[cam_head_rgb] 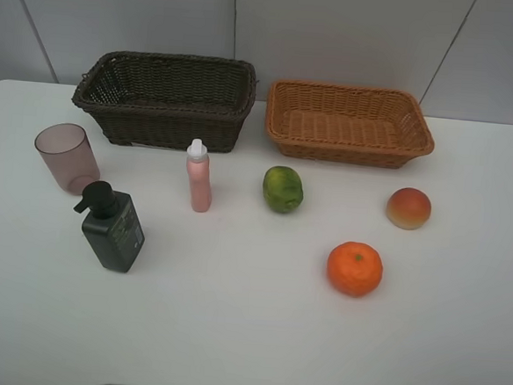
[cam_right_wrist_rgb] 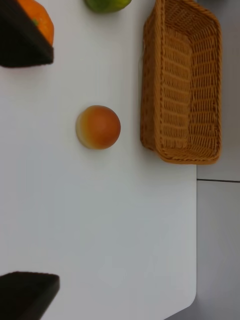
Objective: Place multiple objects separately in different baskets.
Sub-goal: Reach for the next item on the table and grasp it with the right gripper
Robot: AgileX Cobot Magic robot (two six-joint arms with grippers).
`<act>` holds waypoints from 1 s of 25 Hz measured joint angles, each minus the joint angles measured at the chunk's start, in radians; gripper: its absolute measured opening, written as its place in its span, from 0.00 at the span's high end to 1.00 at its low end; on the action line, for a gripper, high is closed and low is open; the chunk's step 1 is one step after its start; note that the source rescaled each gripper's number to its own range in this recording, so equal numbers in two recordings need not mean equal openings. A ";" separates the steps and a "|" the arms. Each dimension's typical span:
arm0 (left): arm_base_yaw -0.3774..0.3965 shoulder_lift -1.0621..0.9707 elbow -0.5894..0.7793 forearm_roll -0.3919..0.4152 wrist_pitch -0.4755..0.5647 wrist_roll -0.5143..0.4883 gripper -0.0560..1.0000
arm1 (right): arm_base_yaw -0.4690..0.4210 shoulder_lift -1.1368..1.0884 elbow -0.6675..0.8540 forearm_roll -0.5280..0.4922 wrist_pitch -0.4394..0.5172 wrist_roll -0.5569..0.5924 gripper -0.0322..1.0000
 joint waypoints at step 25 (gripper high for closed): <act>0.000 0.000 0.000 0.000 0.000 0.000 0.04 | 0.000 0.477 -0.085 0.018 -0.038 0.022 0.32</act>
